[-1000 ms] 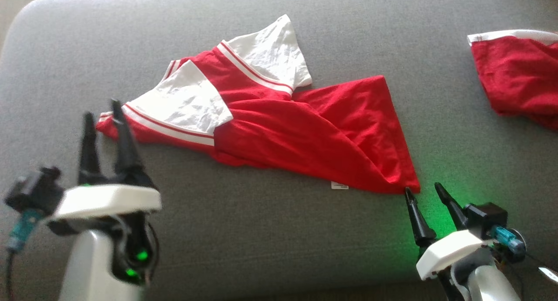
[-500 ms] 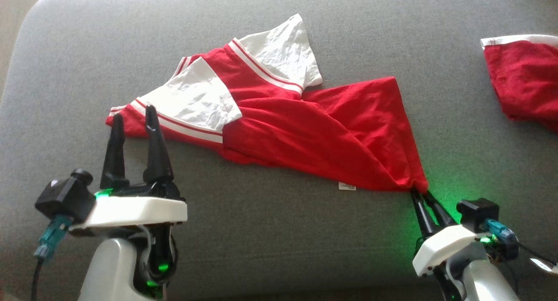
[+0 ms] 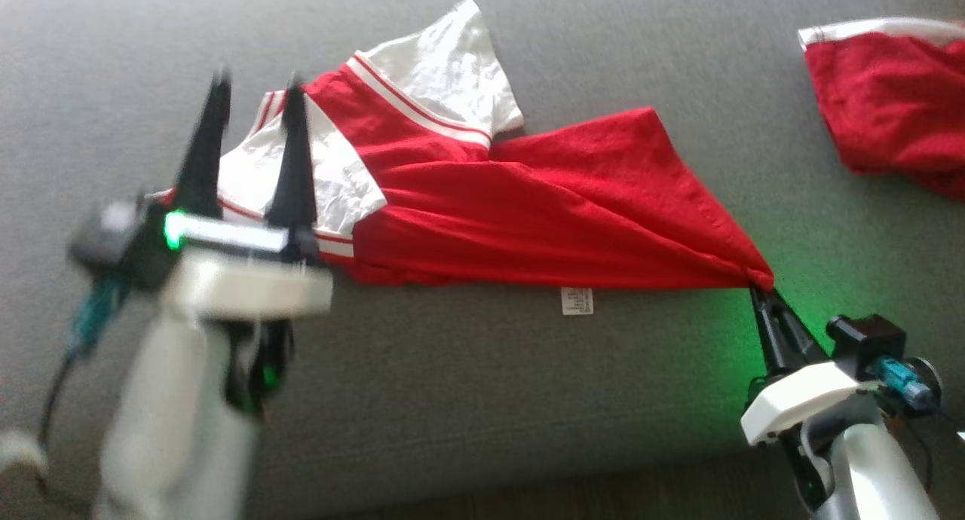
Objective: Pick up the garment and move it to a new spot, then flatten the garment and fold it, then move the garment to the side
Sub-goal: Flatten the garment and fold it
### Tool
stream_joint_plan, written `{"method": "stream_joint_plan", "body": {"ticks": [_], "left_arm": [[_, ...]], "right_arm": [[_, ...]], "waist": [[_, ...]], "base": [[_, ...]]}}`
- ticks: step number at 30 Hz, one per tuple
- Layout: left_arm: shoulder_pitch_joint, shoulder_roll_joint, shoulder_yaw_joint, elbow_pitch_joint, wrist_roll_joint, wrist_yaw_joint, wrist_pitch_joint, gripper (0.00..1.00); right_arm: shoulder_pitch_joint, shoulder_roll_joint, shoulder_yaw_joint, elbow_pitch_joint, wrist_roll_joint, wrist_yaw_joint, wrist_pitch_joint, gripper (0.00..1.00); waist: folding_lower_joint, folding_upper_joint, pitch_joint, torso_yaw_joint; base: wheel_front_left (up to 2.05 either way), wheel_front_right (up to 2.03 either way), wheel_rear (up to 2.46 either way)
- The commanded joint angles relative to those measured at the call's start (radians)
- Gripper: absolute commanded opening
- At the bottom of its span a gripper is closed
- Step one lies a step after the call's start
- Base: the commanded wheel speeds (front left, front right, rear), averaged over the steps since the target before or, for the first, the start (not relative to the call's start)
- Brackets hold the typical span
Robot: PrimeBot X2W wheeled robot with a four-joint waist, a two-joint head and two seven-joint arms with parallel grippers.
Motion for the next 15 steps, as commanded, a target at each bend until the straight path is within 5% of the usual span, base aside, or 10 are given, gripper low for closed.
{"method": "stream_joint_plan", "body": {"ticks": [1,6,10,15], "left_arm": [[-0.114,0.048,0.01,-0.001,0.025,-0.026,0.0,1.0],[-0.411,0.182,-0.181,0.14,0.019,-0.077,0.133,1.0],[-0.642,0.357,-0.486,0.253,-0.17,-0.078,0.31,1.0],[-0.879,0.502,-0.728,0.351,-0.389,-0.079,0.465,1.0]], "right_arm": [[0.013,-0.011,0.003,-0.034,-0.012,-0.001,-0.009,0.0],[-0.014,-0.011,0.02,-0.046,0.003,-0.001,-0.009,0.0],[-0.057,-0.011,0.083,-0.051,0.041,-0.001,-0.009,0.0],[-0.103,-0.011,0.151,-0.063,0.073,-0.001,-0.009,0.0]], "waist": [[0.0,0.0,0.039,-0.033],[0.0,0.0,0.115,-0.087],[0.0,0.0,0.177,-0.149],[0.0,0.0,0.233,-0.218]], "base": [[0.0,0.0,0.0],[0.0,0.0,0.0],[0.0,0.0,0.0],[0.0,0.0,0.0]]}}
